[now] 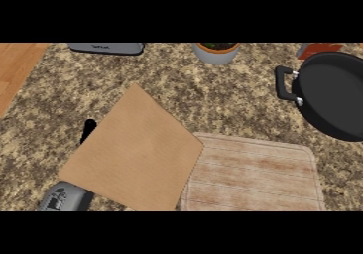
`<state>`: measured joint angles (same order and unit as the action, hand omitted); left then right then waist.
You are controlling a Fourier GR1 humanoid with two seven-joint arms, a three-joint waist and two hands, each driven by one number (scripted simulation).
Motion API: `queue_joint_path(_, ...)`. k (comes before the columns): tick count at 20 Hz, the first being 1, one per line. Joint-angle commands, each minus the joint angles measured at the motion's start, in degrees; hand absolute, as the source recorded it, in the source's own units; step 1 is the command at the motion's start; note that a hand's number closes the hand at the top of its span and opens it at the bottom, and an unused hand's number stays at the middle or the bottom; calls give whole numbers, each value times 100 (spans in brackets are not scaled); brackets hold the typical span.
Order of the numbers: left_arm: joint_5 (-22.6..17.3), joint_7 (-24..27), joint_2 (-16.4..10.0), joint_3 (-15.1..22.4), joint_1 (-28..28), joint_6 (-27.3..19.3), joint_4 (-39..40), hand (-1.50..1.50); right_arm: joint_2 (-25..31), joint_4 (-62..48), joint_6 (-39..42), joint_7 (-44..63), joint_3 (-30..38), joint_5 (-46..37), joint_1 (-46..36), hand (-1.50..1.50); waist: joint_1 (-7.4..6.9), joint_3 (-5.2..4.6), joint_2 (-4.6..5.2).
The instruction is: Pick the cupcake from the cutting board and place it in the pot
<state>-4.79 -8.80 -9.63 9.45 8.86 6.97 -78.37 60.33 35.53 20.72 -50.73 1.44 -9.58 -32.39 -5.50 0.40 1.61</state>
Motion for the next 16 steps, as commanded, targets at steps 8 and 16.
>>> queue_joint_path(8,162,62,-12,-11,-36,-89,148,0,-696,-604,-945,-494,-1248,-1688,-1321,150,142,-24,-34)
queue_joint_path(16,208,158,3,18,-141,-93,124,0,-1429,-1516,-2012,317,-2047,-3056,-1924,150,124,-30,-17)
